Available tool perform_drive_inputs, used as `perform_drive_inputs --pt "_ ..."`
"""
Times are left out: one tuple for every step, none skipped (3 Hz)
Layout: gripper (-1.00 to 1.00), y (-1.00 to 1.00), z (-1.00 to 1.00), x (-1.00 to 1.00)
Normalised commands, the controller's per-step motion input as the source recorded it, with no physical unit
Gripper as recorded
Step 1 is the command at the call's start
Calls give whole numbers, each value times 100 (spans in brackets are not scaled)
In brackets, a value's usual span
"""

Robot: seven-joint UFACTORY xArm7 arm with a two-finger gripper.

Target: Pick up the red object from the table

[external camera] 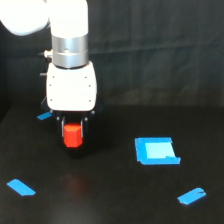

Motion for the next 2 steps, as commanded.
perform_drive_inputs --pt "-98 -1 95 0" --pt "-100 0 87 1"
